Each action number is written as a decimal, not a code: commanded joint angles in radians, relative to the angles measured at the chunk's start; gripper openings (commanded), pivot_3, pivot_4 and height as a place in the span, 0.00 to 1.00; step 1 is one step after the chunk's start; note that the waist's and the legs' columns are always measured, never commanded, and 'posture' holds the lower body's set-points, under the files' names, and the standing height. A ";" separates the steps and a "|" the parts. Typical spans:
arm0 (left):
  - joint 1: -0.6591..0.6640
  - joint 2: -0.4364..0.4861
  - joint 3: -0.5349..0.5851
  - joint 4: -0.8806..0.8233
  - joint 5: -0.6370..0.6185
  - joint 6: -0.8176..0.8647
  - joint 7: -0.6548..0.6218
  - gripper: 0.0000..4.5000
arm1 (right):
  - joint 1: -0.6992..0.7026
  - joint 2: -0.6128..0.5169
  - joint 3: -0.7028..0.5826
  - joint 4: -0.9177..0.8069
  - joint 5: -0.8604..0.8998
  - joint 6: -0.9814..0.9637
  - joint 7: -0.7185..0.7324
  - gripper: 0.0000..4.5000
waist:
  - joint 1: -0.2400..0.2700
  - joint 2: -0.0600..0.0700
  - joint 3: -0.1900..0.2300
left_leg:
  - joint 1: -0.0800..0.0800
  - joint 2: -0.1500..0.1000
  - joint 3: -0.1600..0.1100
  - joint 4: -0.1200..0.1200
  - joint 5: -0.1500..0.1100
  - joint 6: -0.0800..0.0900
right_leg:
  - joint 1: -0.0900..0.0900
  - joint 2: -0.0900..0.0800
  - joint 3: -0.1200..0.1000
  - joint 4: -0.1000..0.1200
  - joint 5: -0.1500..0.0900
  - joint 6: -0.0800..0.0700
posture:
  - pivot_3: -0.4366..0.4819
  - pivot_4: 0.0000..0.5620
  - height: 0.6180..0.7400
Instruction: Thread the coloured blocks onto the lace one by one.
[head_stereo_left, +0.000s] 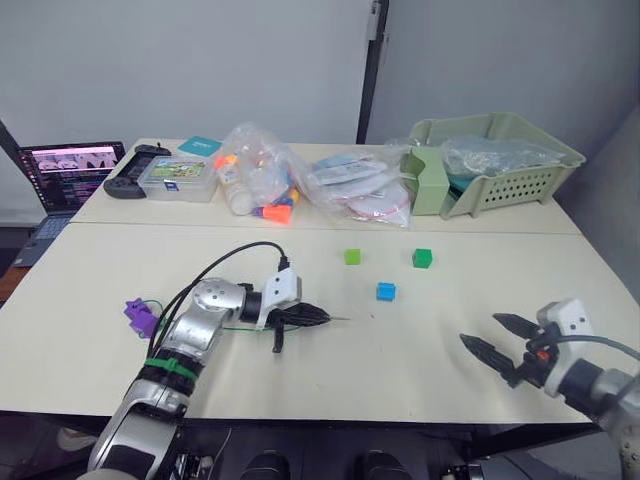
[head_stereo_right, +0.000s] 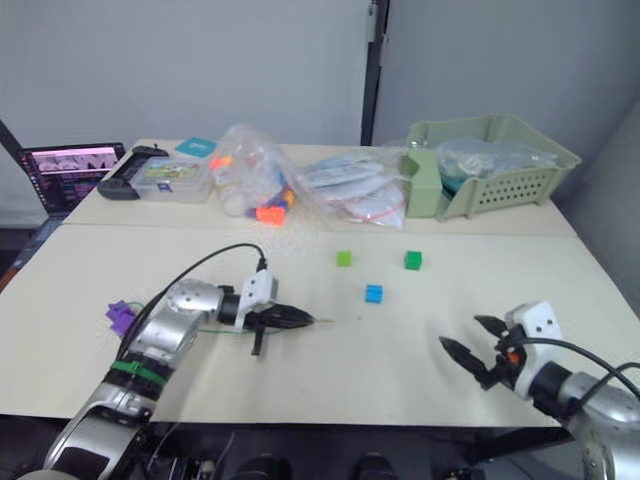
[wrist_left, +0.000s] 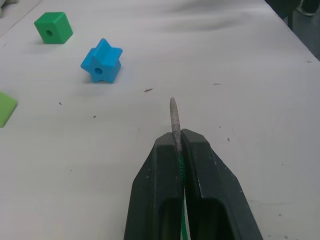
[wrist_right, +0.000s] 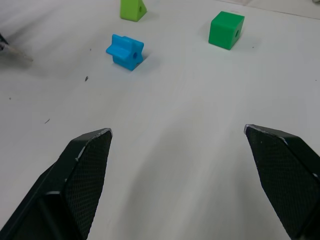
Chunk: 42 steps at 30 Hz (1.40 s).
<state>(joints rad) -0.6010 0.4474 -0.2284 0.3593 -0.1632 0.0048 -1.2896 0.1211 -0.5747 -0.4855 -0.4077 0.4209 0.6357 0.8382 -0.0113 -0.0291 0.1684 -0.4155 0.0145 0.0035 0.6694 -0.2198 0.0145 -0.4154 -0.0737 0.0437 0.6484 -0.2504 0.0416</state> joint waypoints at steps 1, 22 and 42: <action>0.023 0.014 0.034 -0.080 -0.029 0.021 0.025 0.00 | -0.105 -0.008 0.052 0.091 -0.042 -0.083 -0.065 0.99 | -0.005 0.000 0.000 | 0.000 0.000 0.000 0.000 0.000 0.000 | 0.000 0.000 0.000 0.000 0.000 0.000 | 0.48 0.27 1.00; 0.154 0.034 0.070 -0.353 -0.058 0.186 0.181 0.00 | -0.755 0.206 0.347 0.839 -0.242 -0.362 -0.354 0.99 | -0.002 0.001 0.000 | -0.001 -0.001 0.000 -0.003 0.000 0.000 | -0.004 -0.003 0.001 0.002 0.003 0.001 | 0.48 0.27 1.00; 0.155 0.044 0.059 -0.392 -0.063 0.225 0.205 0.00 | -0.838 0.231 0.312 1.006 -0.273 -0.442 -0.547 0.99 | -0.008 0.001 0.000 | -0.001 -0.001 0.001 -0.004 0.000 0.000 | -0.005 -0.002 0.002 0.001 0.004 0.000 | 0.48 0.27 1.00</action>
<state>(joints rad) -0.4323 0.4916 -0.1733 0.0092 -0.2049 0.2273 -1.0885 -0.6943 -0.3440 -0.1654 0.6010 0.1564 0.2128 0.3106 -0.0194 -0.0284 0.1682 -0.4162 0.0138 0.0040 0.6654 -0.2198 0.0144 -0.4201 -0.0757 0.0453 0.6495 -0.2466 0.0418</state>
